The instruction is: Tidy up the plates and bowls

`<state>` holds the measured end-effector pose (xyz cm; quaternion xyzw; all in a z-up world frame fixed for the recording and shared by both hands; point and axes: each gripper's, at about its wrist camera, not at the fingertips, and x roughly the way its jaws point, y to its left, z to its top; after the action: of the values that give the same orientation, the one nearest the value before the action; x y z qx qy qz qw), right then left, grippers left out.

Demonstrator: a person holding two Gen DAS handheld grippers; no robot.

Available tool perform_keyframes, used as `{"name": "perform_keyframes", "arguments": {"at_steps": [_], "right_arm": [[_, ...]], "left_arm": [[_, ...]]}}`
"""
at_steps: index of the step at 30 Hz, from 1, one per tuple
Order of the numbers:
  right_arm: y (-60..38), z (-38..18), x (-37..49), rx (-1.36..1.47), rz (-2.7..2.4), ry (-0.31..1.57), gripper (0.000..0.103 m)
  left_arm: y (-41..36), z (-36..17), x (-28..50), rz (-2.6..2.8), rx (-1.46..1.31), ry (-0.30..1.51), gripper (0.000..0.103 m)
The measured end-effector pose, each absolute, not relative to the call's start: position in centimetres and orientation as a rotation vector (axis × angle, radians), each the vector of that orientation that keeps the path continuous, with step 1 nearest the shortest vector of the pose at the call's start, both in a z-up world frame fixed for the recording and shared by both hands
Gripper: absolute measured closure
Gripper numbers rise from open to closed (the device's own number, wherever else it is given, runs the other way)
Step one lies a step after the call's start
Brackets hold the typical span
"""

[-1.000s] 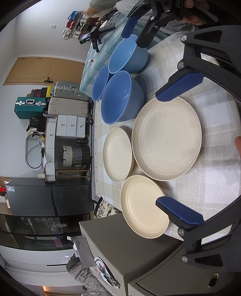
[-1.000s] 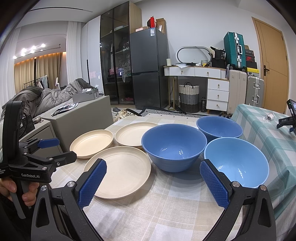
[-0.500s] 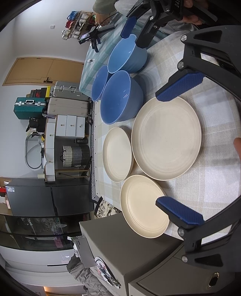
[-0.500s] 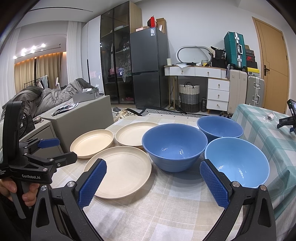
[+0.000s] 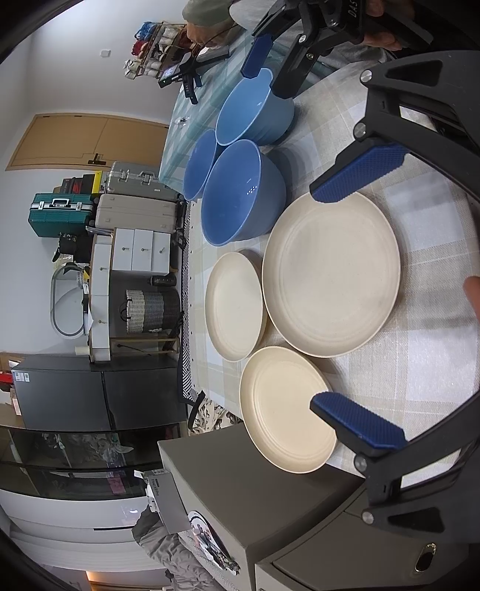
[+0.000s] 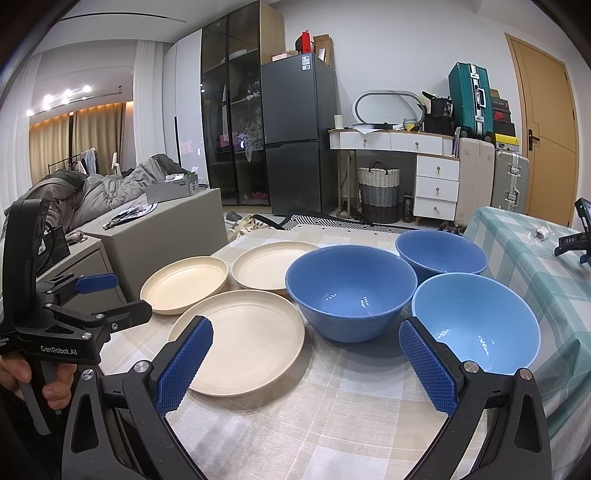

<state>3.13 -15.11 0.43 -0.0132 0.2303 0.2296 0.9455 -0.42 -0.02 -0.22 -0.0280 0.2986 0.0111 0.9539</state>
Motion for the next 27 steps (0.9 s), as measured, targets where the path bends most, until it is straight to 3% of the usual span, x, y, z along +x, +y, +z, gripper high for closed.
{"name": "perform_keyframes", "arguments": {"at_steps": [27], "right_arm": [[-13.4,2.9,5.1,-0.046,0.497,0.460,0.000]], "left_arm": [[2.8,2.3,0.5,0.058,-0.085,0.600,0.000]]}}
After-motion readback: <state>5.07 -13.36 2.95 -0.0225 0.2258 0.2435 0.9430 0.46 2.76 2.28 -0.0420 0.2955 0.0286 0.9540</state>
